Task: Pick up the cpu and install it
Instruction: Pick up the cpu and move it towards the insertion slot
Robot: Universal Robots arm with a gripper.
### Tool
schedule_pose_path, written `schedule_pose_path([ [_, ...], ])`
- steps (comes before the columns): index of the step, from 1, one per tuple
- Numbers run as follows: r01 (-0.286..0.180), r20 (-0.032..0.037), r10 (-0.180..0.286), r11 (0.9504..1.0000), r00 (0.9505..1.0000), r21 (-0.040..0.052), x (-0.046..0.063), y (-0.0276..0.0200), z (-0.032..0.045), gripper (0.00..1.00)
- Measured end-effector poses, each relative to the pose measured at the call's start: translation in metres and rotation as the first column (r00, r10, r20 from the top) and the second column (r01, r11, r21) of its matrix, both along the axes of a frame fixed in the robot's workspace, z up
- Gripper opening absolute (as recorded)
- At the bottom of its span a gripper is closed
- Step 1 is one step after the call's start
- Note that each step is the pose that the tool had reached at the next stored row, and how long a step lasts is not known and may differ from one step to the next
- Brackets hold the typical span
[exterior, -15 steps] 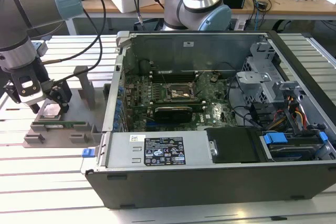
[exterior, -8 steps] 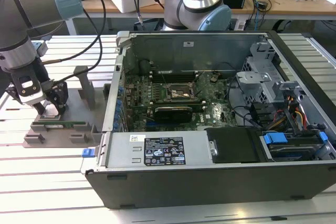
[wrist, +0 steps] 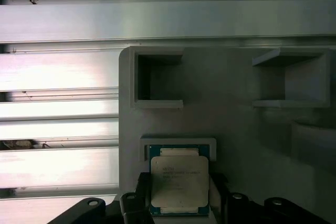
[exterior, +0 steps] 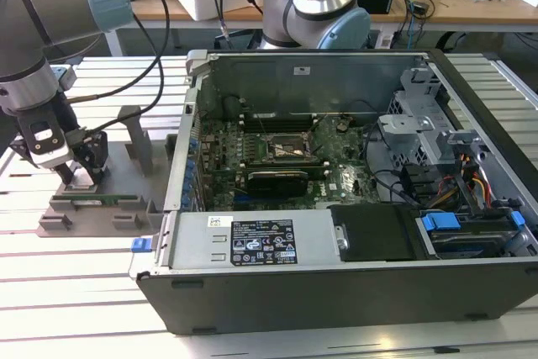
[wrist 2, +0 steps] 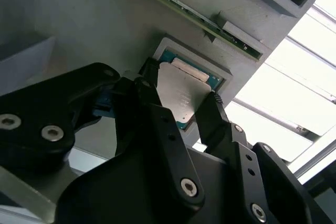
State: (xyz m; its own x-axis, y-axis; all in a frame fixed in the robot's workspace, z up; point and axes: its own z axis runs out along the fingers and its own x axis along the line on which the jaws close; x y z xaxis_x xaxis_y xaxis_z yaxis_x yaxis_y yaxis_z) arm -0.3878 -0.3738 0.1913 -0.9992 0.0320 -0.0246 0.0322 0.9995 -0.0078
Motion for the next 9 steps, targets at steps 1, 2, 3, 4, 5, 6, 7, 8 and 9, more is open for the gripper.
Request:
schedule_pose_path([
  [1,0.000,0.0000,0.000,1.0000,1.0000,-0.0001,0.000,0.0000,0.0000,0.53],
  [2,0.000,0.0009,0.000,1.0000,1.0000,0.0001,0.000,0.0000,0.0009,0.53],
  [3,0.000,0.0008,0.000,1.0000,1.0000,0.0003,0.000,0.0001,0.0035,0.53],
  [4,0.000,0.0001,0.000,1.0000,1.0000,-0.0001,0.000,0.0000,0.0068,0.53],
  [5,0.000,0.0003,0.000,1.0000,1.0000,0.0000,0.000,0.0000,0.0116,0.53],
  [6,0.000,0.0001,0.000,1.0000,1.0000,-0.0001,0.000,0.0000,0.0145,0.53],
  [7,0.000,0.0000,0.000,1.0000,1.0000,-0.0001,0.000,0.0001,0.0178,0.53],
  [8,0.000,0.0001,0.000,1.0000,1.0000,-0.0007,0.000,0.0018,0.0253,0.53],
  [9,0.000,0.0001,0.000,1.0000,1.0000,-0.0010,0.000,0.0038,0.0312,0.53],
])
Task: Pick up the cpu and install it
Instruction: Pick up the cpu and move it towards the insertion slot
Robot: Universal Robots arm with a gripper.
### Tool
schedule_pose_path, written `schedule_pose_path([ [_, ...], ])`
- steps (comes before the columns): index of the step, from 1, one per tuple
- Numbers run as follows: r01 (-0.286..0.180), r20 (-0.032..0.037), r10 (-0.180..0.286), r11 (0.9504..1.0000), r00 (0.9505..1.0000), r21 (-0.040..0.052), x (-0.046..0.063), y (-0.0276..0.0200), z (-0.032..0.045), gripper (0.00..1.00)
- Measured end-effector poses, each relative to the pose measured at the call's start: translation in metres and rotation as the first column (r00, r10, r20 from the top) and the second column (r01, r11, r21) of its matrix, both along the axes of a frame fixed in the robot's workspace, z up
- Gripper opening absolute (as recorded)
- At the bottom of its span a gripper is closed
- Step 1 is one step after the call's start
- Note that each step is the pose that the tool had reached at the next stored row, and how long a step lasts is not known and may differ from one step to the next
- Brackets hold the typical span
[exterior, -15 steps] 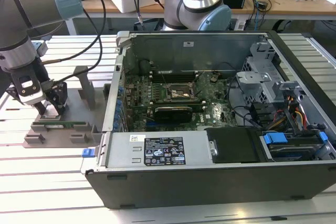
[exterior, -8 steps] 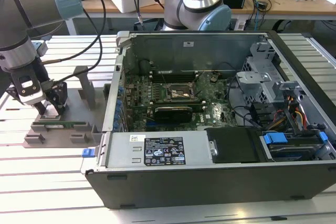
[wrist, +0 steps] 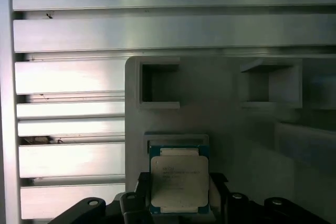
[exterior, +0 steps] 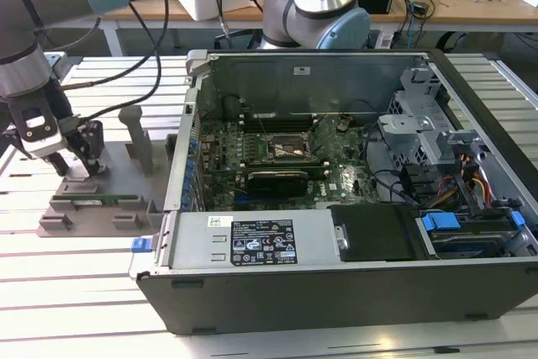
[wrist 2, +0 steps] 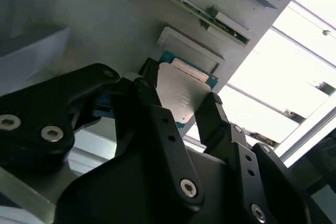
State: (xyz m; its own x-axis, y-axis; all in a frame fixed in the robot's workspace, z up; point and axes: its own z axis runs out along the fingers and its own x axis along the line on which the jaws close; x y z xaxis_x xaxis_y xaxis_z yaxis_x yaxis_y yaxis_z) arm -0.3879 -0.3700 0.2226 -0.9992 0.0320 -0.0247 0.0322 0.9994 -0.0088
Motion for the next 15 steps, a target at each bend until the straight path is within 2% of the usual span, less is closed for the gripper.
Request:
schedule_pose_path([
  [1,0.000,0.0000,0.000,1.0000,1.0000,-0.0006,0.000,0.0018,0.0100,0.53],
  [2,0.000,0.0000,0.000,1.0000,1.0000,-0.0012,0.000,0.0024,0.0250,0.53],
  [3,0.000,0.0000,0.000,1.0000,1.0000,-0.0014,0.000,0.0025,0.0323,0.53],
  [7,0.000,-0.0001,0.000,1.0000,1.0000,-0.0026,0.000,0.0027,0.0486,0.53],
  [11,0.000,0.0000,0.000,1.0000,1.0000,-0.0035,0.000,0.0029,0.0762,0.53],
  [15,0.000,-0.0001,0.000,1.0000,1.0000,-0.0034,0.000,0.0029,0.0957,0.53],
])
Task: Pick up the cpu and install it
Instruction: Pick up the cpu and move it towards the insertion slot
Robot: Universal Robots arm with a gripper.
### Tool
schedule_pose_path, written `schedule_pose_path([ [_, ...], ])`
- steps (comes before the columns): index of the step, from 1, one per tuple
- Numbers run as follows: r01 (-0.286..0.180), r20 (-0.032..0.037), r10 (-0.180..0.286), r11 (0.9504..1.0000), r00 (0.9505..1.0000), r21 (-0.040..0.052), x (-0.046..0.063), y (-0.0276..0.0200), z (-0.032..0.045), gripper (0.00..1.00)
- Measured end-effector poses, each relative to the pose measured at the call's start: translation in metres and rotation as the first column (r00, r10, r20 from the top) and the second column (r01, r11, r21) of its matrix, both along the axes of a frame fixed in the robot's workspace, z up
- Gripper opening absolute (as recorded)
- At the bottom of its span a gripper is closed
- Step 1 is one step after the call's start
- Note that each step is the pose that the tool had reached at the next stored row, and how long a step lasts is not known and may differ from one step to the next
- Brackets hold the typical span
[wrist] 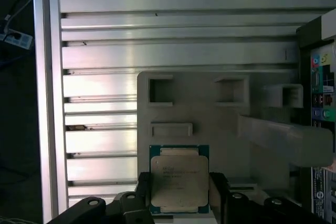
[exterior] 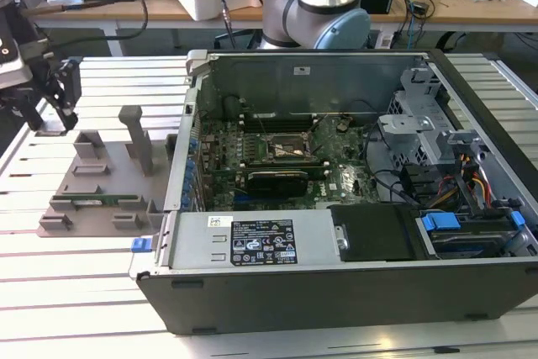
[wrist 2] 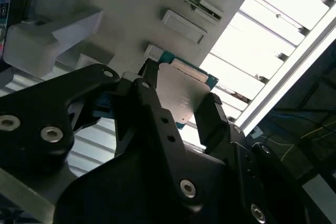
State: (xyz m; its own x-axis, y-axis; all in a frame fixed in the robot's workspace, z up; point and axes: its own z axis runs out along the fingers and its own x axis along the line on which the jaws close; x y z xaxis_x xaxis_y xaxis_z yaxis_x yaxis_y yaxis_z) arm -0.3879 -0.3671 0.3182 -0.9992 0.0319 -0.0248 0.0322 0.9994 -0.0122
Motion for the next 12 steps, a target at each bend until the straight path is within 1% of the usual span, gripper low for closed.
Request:
schedule_pose_path([
  [1,0.000,0.0000,0.000,1.0000,1.0000,0.0000,0.000,0.0000,0.0044,0.53],
  [2,0.000,0.0000,0.000,1.0000,1.0000,0.0000,0.000,0.0000,0.0110,0.53],
  [3,0.000,0.0000,0.000,1.0000,1.0000,0.0000,0.000,0.0000,0.0158,0.53],
  [7,0.000,0.0000,0.000,1.0000,1.0000,0.0000,0.000,0.0000,0.0242,0.53],
  [9,0.000,0.0001,0.000,1.0000,1.0000,0.0000,0.000,0.0000,0.0329,0.53],
  [12,0.000,0.0000,0.000,1.0000,1.0000,0.0000,0.000,0.0000,0.0397,0.53],
])
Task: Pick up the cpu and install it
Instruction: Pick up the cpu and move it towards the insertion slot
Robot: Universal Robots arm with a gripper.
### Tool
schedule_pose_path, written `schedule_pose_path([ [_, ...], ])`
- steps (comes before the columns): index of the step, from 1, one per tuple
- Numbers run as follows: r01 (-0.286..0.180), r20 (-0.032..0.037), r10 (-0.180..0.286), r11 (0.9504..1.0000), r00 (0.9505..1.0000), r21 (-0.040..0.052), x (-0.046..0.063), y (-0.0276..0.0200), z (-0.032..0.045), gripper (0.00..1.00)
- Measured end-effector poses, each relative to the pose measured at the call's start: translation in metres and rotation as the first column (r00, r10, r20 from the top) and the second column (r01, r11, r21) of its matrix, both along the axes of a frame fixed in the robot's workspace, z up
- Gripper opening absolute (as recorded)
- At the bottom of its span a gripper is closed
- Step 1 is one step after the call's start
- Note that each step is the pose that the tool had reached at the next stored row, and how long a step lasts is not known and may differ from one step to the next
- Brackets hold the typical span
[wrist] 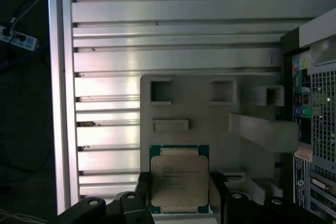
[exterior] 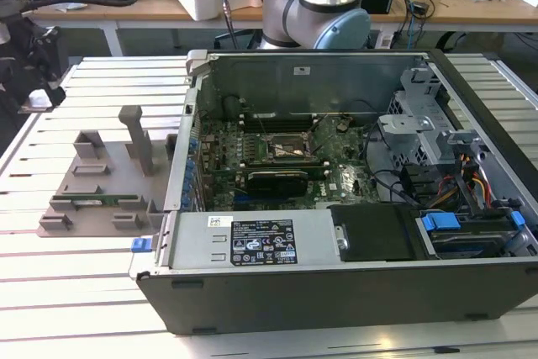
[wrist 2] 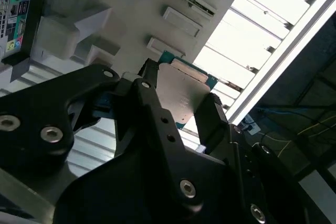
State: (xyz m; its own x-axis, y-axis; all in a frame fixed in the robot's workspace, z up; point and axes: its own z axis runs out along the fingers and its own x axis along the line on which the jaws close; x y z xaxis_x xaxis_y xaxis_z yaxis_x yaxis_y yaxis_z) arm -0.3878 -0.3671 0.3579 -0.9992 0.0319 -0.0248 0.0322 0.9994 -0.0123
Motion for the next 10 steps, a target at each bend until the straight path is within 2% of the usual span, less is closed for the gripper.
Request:
schedule_pose_path([
  [3,0.000,0.0000,0.000,1.0000,1.0000,0.0000,0.000,0.0000,0.0079,0.53],
  [10,0.000,0.0000,0.000,1.0000,1.0000,-0.0003,0.000,0.0003,0.0348,0.53],
])
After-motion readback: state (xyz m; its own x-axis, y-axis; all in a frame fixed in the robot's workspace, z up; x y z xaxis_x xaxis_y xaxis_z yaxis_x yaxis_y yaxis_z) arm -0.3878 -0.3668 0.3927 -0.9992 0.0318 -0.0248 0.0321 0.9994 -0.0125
